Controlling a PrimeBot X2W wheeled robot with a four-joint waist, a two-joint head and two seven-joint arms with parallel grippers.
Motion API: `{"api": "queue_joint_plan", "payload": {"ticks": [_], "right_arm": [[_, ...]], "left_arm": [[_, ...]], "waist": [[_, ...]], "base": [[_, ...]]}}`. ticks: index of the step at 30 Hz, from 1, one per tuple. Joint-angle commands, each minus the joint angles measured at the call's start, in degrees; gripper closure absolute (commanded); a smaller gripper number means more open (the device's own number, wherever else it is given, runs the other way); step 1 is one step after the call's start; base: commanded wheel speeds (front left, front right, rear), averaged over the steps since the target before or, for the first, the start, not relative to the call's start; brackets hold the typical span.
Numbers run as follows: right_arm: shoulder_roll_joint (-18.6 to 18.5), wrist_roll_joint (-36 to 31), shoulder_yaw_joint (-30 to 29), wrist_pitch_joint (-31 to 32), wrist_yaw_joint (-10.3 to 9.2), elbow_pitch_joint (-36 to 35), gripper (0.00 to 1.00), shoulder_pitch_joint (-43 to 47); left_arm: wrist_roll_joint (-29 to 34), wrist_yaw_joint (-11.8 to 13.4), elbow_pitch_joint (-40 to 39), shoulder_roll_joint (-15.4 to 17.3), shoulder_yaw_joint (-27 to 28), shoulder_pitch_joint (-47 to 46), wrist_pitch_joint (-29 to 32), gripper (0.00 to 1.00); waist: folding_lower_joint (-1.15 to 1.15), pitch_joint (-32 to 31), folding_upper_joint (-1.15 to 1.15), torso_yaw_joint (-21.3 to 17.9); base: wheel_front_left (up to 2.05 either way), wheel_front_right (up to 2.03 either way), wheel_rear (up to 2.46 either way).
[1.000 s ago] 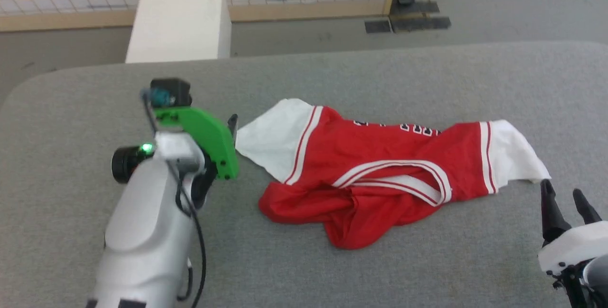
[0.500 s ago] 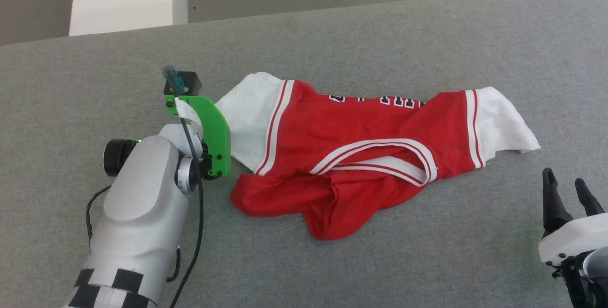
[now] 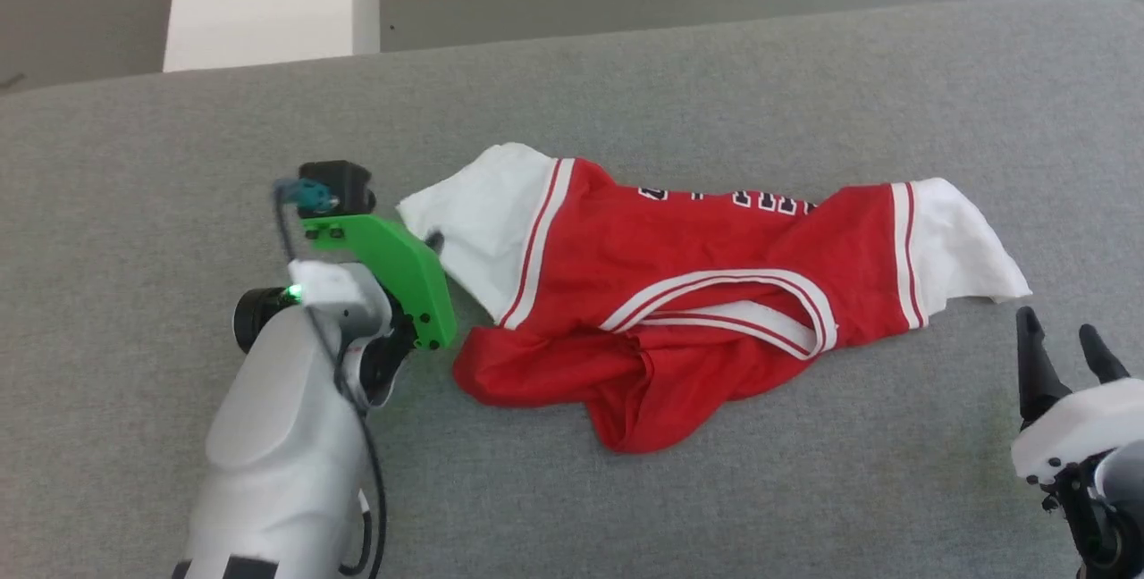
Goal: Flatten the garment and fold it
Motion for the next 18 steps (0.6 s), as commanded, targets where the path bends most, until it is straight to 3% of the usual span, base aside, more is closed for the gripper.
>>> {"api": "queue_joint_plan", "payload": {"ticks": [1, 7, 18], "right_arm": [[0.00, -1.26, 0.08, 2.22, -0.09, -0.03, 0.00, -1.30], [0.00, -8.34, -1.58, 12.26, -0.09, -1.09, 0.00, -5.61], [-0.47, -20.58, -4.09, 23.95, -0.09, 2.09, 0.00, -13.43]], "left_arm": [[-0.78, -0.31, -1.67, -0.06, 0.81, 1.90, -1.91, 1.00], [-2.96, 0.69, -11.73, -0.47, 2.78, 11.50, -6.56, 1.00], [-3.55, 2.69, -23.07, -1.38, 0.67, 17.54, -4.16, 1.00]], "waist": [[0.00, -0.51, 0.00, 0.34], [0.00, 0.09, 0.00, 1.21], [0.00, 3.74, 0.00, 3.88]], "base": [[0.00, 0.00, 0.00], [0.00, 0.00, 0.00], [0.00, 0.00, 0.00]]}}
